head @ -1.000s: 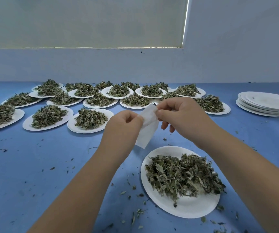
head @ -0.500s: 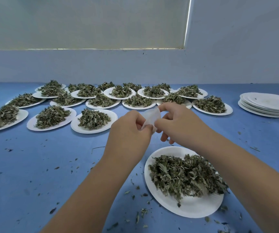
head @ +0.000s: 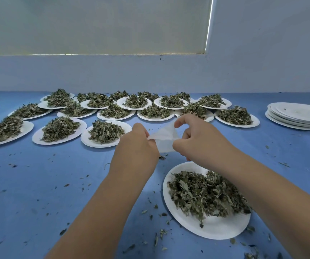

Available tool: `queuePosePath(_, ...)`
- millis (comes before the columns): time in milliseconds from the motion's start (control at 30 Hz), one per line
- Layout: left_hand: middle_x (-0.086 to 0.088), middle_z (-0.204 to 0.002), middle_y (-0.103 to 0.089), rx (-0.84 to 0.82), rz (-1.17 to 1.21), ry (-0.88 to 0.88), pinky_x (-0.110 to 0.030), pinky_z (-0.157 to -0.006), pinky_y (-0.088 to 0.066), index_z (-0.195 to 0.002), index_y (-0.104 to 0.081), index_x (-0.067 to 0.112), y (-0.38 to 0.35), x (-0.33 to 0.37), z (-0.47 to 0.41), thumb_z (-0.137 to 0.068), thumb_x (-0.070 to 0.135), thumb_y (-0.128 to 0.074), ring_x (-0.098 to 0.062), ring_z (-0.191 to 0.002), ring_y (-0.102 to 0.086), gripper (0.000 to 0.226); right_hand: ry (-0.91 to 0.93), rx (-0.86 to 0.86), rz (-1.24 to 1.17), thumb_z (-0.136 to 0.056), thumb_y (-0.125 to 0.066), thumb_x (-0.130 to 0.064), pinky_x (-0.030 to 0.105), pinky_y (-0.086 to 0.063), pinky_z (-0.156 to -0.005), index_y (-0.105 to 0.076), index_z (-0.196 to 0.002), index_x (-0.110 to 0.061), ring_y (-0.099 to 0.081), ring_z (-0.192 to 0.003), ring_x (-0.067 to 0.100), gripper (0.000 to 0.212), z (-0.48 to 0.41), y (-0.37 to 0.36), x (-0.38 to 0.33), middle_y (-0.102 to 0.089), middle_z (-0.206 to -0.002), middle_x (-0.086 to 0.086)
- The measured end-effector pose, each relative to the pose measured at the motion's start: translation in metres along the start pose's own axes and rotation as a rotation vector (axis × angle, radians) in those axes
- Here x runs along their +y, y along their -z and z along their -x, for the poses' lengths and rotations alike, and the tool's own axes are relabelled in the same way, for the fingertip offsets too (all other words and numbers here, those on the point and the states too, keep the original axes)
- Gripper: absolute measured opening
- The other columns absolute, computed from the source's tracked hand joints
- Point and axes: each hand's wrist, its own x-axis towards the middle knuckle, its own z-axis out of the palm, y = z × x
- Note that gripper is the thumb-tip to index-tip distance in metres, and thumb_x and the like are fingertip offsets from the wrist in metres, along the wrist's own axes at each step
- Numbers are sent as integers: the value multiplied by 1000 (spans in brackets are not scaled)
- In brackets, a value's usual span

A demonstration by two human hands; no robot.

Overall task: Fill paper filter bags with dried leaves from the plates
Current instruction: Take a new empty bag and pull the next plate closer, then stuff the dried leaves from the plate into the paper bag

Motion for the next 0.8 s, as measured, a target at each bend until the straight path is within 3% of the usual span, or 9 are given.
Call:
queuePosePath(100,0,-74,-54,-2,-39,-104,-31,-48,-38,-97,-48,21,5,2,2,-94,17,-48,-19,-61,-52,5,-54,-38,52,-76,-56,-26,34,-52,-60,-43,-108,-36,-67,-69,20,35,-1,1,5,-66,-73,-3)
queuePosePath(233,7,-64,-41,23,-180,-339,-31,-45,-23,-109,-46,21,6,10,8,-95,16,-45,-11,-53,-39,14,-80,-5,19,-78,-55,-26,26,-48,-52,-50,-106,-34,-61,-49,1,30,-4,2,7,-68,-61,-7)
queuePosePath(500,2,-63,-44,195,-84,-295,-31,-45,-26,-106,-42,21,8,11,10,-92,11,-44,-15,-57,-45,17,-92,4,65,-79,-58,-23,20,-41,-49,-48,-122,-34,-55,-41,-1,46,-4,2,5,-66,-54,-13)
queuePosePath(667,5,-60,-44,75,4,-410,-35,-53,-39,-99,-54,22,8,6,10,-88,9,-51,-12,-54,-43,18,-83,9,50,-80,-59,-27,20,-42,-48,-47,-125,-33,-55,-43,-2,46,0,11,11,-67,-57,-16)
queuePosePath(800,7,-58,-45,5,134,-441,-18,-48,-34,-88,-59,31,2,9,17,-85,10,-57,-6,-51,-43,21,-75,-33,3,-85,-62,-40,21,-41,-53,-51,-122,-33,-54,-47,-5,40,10,25,23,-69,-62,-10)
